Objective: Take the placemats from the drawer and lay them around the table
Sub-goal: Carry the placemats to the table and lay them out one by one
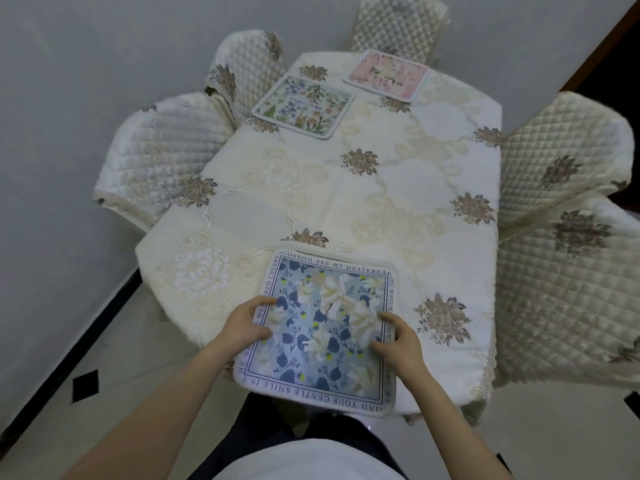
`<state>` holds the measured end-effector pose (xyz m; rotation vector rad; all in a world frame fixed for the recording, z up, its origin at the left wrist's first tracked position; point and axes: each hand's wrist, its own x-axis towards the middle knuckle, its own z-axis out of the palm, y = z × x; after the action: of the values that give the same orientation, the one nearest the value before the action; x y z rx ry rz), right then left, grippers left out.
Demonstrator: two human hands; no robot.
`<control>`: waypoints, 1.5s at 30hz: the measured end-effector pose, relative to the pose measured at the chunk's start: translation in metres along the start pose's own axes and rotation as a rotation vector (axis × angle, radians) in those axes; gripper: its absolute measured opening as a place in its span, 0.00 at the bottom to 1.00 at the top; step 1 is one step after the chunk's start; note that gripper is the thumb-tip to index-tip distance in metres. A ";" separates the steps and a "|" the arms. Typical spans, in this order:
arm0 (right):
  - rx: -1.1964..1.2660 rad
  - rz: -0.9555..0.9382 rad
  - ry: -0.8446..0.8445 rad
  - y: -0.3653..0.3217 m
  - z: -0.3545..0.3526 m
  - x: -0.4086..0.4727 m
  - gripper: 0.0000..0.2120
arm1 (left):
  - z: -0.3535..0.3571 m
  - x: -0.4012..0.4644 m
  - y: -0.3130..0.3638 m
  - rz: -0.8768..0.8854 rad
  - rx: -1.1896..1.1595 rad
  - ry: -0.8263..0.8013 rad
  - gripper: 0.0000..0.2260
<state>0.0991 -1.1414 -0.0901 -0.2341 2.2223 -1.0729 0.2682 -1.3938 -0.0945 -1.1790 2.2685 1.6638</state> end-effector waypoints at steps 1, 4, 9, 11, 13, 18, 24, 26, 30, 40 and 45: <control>-0.004 -0.017 0.003 -0.003 0.000 0.002 0.26 | -0.002 0.001 0.002 0.013 -0.012 0.021 0.27; 0.041 -0.047 0.021 -0.016 0.002 0.012 0.25 | -0.010 0.007 0.011 0.040 -0.065 0.093 0.27; 0.117 -0.115 0.052 -0.051 0.012 0.040 0.25 | -0.043 0.034 0.023 0.094 -0.091 0.135 0.27; 0.130 -0.135 0.063 -0.070 0.020 0.054 0.25 | -0.065 0.051 0.029 0.118 -0.093 0.143 0.27; 0.151 -0.146 0.077 -0.091 0.034 0.069 0.25 | -0.090 0.072 0.036 0.136 -0.098 0.143 0.26; 0.232 -0.120 0.145 -0.148 0.085 0.115 0.25 | -0.164 0.136 0.052 0.152 -0.053 0.122 0.26; 0.313 -0.084 0.242 -0.210 0.160 0.169 0.26 | -0.249 0.223 0.049 0.159 0.005 0.065 0.26; 0.295 -0.069 0.246 -0.223 0.185 0.187 0.26 | -0.269 0.248 0.040 0.141 0.041 0.055 0.27; 0.249 -0.028 0.264 -0.233 0.226 0.211 0.26 | -0.284 0.280 0.018 0.111 0.076 0.059 0.27; -0.436 -0.087 0.392 -0.226 0.255 0.219 0.31 | -0.265 0.297 -0.027 0.419 0.835 0.300 0.28; -0.607 -0.403 0.382 -0.265 0.292 0.261 0.27 | -0.233 0.331 0.010 0.693 0.971 0.191 0.27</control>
<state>0.0500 -1.6081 -0.1480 -0.8235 2.8927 -0.6314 0.1135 -1.7627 -0.1549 -0.3321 3.1723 0.2862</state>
